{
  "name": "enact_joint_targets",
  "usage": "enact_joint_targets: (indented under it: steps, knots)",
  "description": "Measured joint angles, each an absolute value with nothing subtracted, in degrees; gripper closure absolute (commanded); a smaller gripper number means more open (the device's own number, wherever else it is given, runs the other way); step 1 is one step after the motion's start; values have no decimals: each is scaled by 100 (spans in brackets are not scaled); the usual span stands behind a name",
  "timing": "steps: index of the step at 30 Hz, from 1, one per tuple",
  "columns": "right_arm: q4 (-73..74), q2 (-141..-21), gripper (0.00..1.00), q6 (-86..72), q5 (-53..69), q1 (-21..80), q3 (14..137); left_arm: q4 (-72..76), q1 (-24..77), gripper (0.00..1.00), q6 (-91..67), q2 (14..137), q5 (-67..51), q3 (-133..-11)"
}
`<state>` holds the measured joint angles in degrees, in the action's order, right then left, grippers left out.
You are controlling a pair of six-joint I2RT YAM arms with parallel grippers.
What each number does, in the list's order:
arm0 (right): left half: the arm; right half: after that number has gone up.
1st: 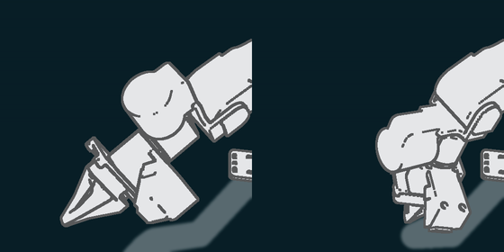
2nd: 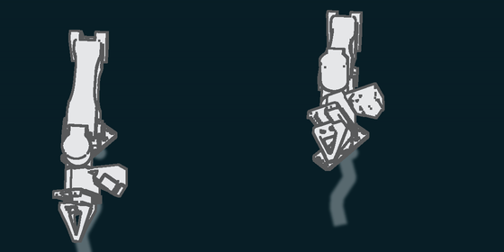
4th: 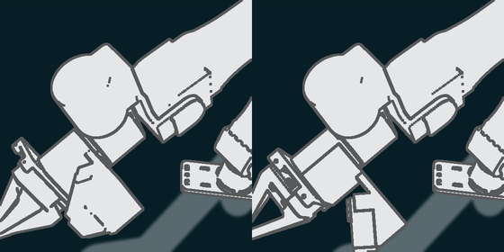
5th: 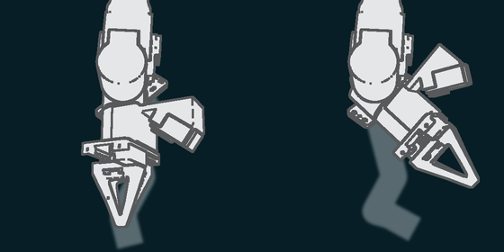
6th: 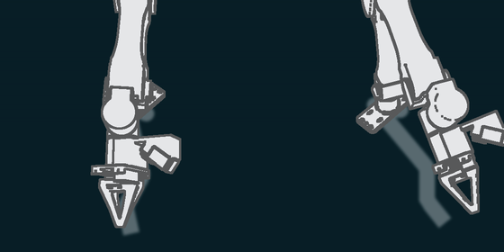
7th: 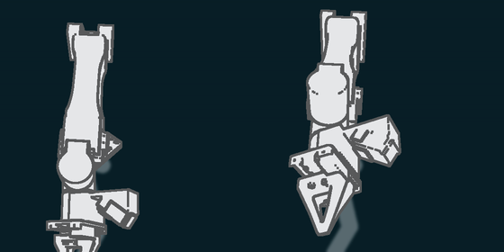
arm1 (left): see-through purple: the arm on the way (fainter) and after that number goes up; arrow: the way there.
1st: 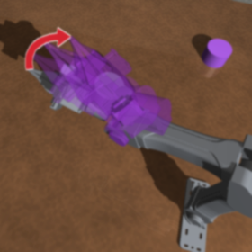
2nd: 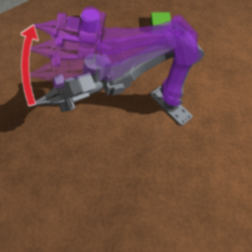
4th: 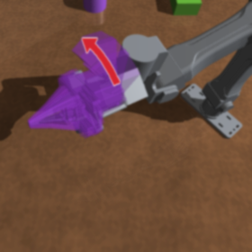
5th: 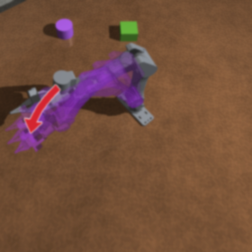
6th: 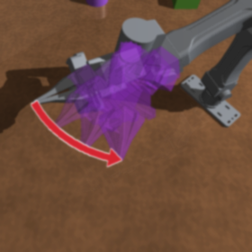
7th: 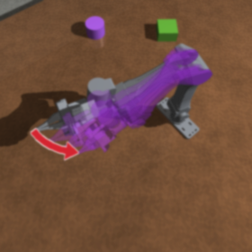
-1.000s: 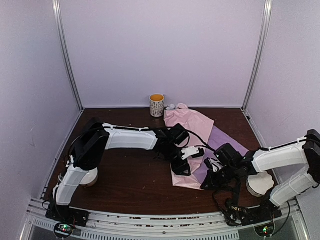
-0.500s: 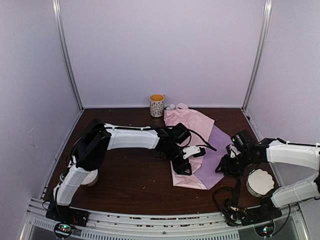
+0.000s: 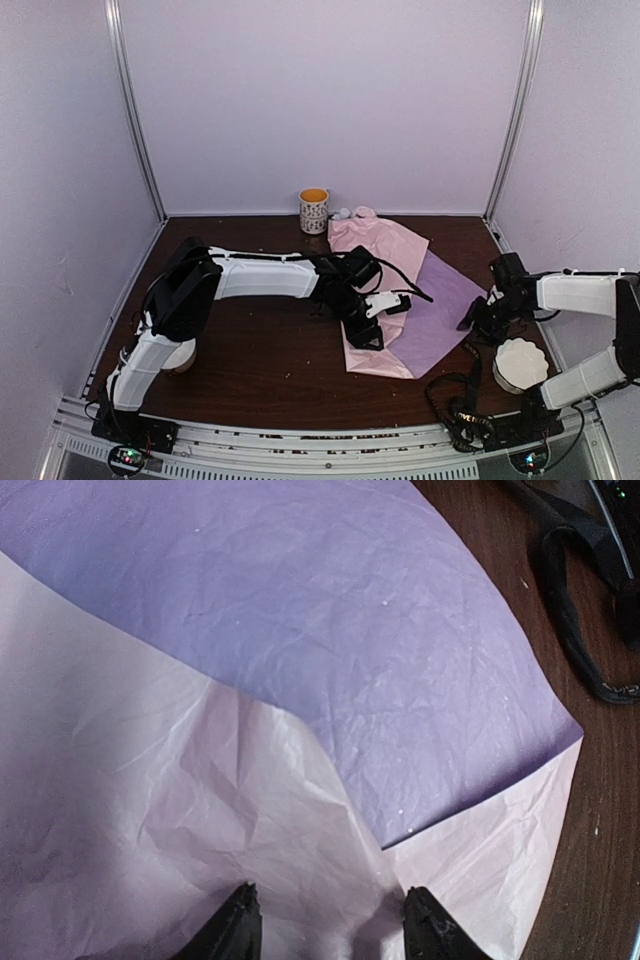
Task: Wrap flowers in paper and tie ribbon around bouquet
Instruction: Pick up the two-thirds-folded wrapping paper from the center of the board.
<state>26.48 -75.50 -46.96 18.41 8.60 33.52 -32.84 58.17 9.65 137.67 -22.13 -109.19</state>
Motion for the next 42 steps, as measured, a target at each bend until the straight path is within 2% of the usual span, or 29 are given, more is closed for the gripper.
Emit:
enact_joint_targets:
  steps: [13, 22, 36, 42]
  knots:
    - [1197, -8038, 53, -4875, 2759, 854, 3240, -3275, 5817, 48, 967, 13767, -2213, -10914]
    - [569, -7850, 54, -5131, 3050, 969, 2971, -3280, 5817, 48, 967, 13767, -2213, -10916]
    - [-97, -7808, 57, -5382, 3312, 2014, 3380, -3282, 5817, 48, 965, 13767, -2211, -10919]
    - [-137, -7417, 57, -5557, 3142, 2366, 3258, -3282, 5817, 48, 967, 13767, -2213, -10919]
